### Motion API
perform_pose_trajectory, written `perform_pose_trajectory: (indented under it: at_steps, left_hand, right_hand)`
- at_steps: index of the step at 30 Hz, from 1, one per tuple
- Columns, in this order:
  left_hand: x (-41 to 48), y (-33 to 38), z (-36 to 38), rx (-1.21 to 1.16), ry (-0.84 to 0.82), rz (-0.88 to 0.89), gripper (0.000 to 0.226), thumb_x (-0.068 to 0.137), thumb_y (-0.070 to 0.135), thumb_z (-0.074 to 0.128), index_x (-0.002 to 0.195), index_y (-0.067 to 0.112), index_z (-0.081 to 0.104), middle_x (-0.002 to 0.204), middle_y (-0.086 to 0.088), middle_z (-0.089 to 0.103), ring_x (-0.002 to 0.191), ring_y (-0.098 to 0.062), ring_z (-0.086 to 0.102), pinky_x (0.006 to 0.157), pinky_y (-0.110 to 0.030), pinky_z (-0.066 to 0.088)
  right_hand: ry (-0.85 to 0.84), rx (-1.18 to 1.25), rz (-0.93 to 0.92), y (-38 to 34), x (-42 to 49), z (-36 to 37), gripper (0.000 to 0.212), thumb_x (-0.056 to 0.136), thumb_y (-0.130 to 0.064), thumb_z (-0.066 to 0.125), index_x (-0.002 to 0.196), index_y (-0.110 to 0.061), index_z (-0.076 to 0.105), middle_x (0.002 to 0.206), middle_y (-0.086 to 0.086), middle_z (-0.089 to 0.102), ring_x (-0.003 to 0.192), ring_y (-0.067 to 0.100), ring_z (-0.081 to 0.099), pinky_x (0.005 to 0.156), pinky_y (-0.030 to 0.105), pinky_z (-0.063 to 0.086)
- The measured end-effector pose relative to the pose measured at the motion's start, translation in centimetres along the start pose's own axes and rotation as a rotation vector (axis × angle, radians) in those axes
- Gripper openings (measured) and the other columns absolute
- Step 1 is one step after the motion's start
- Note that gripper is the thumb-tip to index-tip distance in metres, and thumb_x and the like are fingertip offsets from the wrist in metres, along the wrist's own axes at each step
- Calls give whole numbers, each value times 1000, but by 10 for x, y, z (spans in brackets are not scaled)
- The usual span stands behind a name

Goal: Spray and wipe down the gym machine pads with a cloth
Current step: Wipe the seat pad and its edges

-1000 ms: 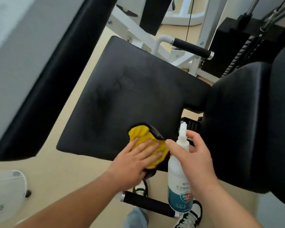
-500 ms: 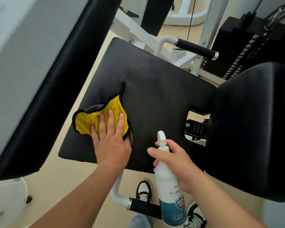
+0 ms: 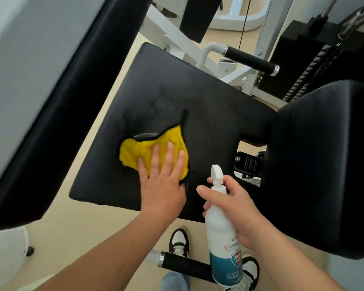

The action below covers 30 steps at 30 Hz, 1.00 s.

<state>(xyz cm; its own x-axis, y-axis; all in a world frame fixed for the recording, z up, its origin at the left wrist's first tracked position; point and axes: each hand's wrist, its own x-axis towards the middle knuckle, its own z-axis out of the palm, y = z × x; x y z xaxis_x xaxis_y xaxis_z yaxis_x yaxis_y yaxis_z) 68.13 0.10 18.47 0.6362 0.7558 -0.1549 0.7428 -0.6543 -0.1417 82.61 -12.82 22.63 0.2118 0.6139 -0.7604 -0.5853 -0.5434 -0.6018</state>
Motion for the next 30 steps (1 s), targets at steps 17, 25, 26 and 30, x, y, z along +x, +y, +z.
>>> perform_pose_trajectory:
  at_steps: [17,25,26,30]
  left_hand:
    - [-1,85,2,14,-209,339,87,100,59,41,161,38,-18,169,-2,-29,151,-38,-35,116,-70,-14]
    - [-87,21,14,-31,-114,322,83,92,47,49,165,37,10,174,2,13,157,-30,20,126,-59,4]
    - [-84,2,8,-25,-90,194,80,93,48,44,165,37,14,174,0,14,157,-32,20,126,-60,7]
    - [-45,-66,-14,-42,3,-380,74,97,47,38,165,29,18,172,-14,14,157,-43,12,124,-65,10]
  right_hand:
    - [91,72,-147,-15,-41,-28,50,70,-37,93,115,-28,74,79,14,75,75,30,73,73,45,62]
    - [40,32,-151,-16,-45,-16,56,59,-48,92,111,-35,74,82,13,75,77,29,73,75,47,62]
    - [28,30,-146,-17,-45,-12,59,59,-47,91,113,-33,74,81,14,75,76,29,73,76,48,63]
    - [-14,20,-146,-24,-40,0,58,60,-49,91,113,-36,73,84,15,75,77,30,75,79,50,65]
